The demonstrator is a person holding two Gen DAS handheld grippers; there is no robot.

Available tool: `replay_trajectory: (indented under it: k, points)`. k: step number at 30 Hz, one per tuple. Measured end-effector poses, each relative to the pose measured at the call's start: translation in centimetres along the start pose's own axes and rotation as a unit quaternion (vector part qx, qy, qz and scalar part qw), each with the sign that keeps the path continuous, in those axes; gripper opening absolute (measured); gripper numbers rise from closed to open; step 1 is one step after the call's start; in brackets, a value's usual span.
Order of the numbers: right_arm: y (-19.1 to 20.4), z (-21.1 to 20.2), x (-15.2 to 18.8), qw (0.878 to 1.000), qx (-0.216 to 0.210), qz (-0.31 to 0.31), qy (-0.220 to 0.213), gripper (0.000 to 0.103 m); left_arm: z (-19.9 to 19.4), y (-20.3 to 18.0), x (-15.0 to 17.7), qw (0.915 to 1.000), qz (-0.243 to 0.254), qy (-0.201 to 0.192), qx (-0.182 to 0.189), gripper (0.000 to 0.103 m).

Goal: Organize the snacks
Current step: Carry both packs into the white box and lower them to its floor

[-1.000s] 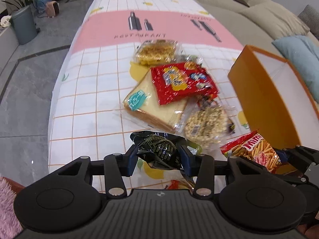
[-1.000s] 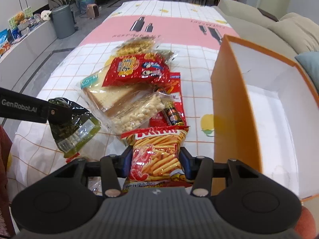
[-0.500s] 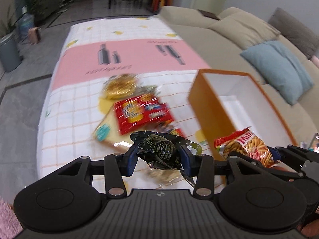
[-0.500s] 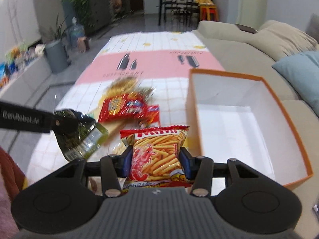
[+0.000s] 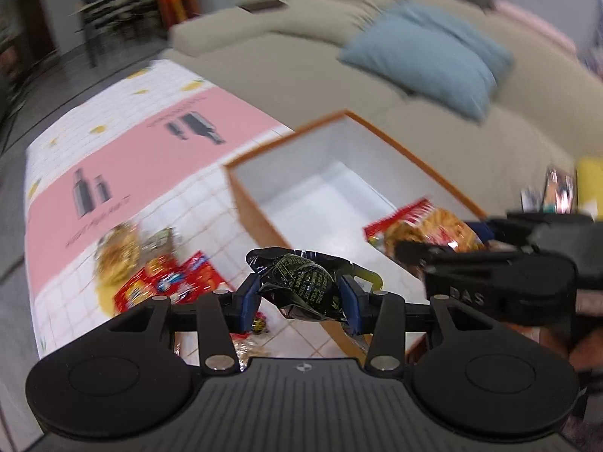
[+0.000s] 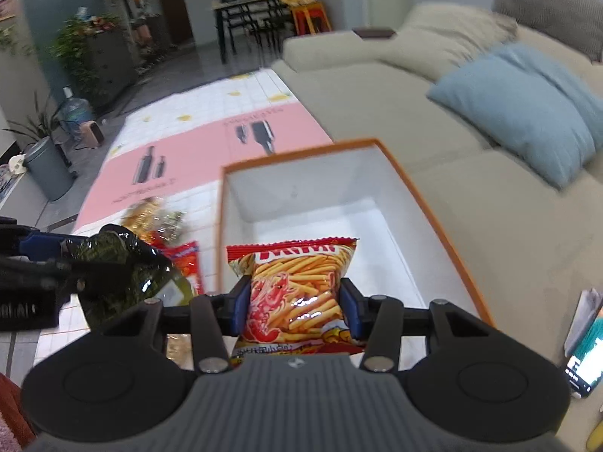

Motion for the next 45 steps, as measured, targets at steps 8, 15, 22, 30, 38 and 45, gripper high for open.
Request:
replay_trajectory:
  k: [8, 15, 22, 30, 38, 45]
  points:
    - [-3.9, 4.2, -0.7, 0.996, -0.023, 0.001, 0.081, 0.047, 4.9, -2.9, -2.3, 0.9945, 0.081, 0.065, 0.018, 0.051]
    - [-4.9, 8.1, 0.0, 0.987, -0.049, -0.012, 0.155, 0.047, 9.3, -3.8, -2.2, 0.9836, 0.122, 0.131, 0.02, 0.051]
    - [-4.8, 10.7, 0.4, 0.975, -0.066, -0.037, 0.211, 0.047, 11.6, -3.8, -1.5, 0.9738, 0.147, 0.172, 0.019, 0.051]
    - [-4.5, 12.4, 1.3, 0.965, -0.062, -0.069, 0.245, 0.047, 13.0, -4.3, -0.7, 0.9617, 0.181, 0.205, 0.023, 0.051]
    - [-4.5, 13.4, 2.1, 0.96, -0.06, -0.07, 0.263, 0.048, 13.8, -4.4, -0.3, 0.9533, 0.206, 0.22, 0.018, 0.054]
    - [-4.7, 13.4, 2.4, 0.96, -0.052, -0.067, 0.268, 0.052, 13.9, -4.4, -0.4, 0.9507, 0.214, 0.224, 0.015, 0.058]
Point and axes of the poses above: each gripper's, at about its wrist camera, not at the fingertips, and z roughly the way its jaws point, y to its left, x to its underside, the point moved 3 cm from there along z, roughly the way its jaws point, and after that the axes turned 5 degrees about x, right-handed, at the moved point
